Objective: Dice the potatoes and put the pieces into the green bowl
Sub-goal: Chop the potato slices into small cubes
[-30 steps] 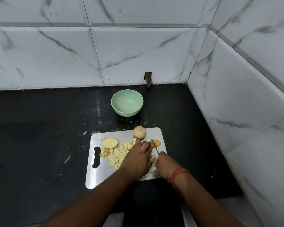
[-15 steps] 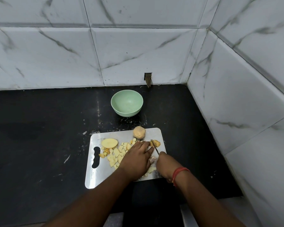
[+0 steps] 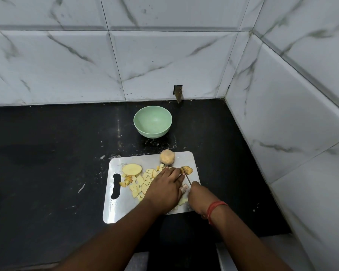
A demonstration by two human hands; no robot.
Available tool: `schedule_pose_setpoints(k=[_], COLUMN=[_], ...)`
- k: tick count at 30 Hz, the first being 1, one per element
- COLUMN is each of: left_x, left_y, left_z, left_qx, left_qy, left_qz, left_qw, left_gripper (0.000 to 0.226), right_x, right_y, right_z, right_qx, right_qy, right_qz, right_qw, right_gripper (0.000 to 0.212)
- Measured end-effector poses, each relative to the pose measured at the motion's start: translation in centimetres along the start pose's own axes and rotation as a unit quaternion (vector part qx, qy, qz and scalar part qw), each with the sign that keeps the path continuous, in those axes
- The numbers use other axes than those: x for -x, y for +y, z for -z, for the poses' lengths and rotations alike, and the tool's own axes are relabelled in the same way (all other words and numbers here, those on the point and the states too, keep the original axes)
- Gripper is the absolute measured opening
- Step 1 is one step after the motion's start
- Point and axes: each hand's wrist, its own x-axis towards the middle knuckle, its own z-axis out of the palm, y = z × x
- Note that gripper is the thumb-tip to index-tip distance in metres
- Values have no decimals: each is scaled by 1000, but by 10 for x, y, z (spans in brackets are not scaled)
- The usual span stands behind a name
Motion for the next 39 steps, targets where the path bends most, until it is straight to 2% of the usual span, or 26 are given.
schedule_pose_setpoints(k=[15,32,36,39], left_x=[0,-2,-1,0], left_y=[2,2,2,6], left_z=[5,8,10,17], left_qx=[-1,10,15,30], left_qy=[3,-53,-71,-71], left_qz=[7,21,21,36], left_qw=[1000,998,997,996], left_gripper=[56,66,71,72], right_x=[-2,15,29,37], right_y=[14,39,46,51], right_z=[8,-6,1,5], right_qx=[-7,11,-60,-172], right_qy=[-2,-17,-22,20], right_qz=[45,43,41,45], right_qw=[999,999,997,984], right_gripper=[29,26,15,15])
